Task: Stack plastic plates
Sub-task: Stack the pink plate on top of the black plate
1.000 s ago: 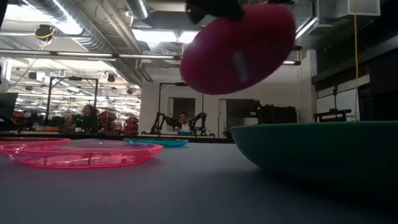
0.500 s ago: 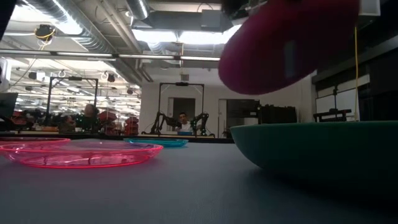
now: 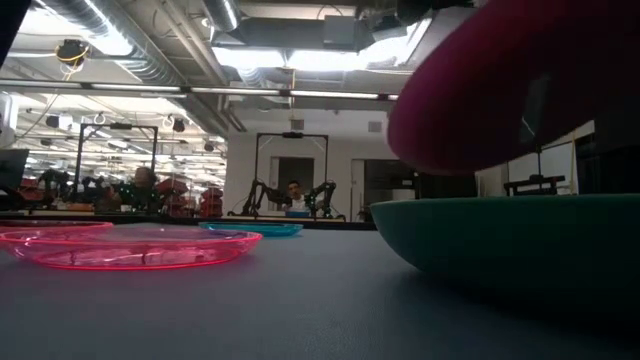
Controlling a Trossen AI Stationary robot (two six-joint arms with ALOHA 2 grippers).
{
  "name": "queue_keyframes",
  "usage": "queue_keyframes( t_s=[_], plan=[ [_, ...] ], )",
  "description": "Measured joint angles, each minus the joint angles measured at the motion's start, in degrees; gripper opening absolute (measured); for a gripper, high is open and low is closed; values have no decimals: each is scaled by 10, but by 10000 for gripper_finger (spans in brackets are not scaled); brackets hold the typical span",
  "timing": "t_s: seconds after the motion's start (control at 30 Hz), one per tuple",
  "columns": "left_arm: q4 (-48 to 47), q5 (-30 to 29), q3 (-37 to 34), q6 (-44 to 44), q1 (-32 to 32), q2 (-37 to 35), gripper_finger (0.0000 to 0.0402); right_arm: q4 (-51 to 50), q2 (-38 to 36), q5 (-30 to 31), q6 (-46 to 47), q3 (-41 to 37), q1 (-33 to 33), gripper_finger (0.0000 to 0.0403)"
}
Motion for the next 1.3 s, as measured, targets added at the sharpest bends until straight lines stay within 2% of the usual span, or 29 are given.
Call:
queue_keyframes(
  t_s=[0.2,0.57,1.03,1.3],
  plan=[
    [14,-12,1,-10,-9,0,0,0,0,0,0,0,0,74],
    [42,16,1,-11,-16,51,0,-1,0,0,0,0,0,74],
    [35,37,0,-13,-15,63,0,-1,0,0,0,0,0,74],
    [37,40,0,-6,-15,63,27,-1,0,0,1,0,0,74]
  ],
)
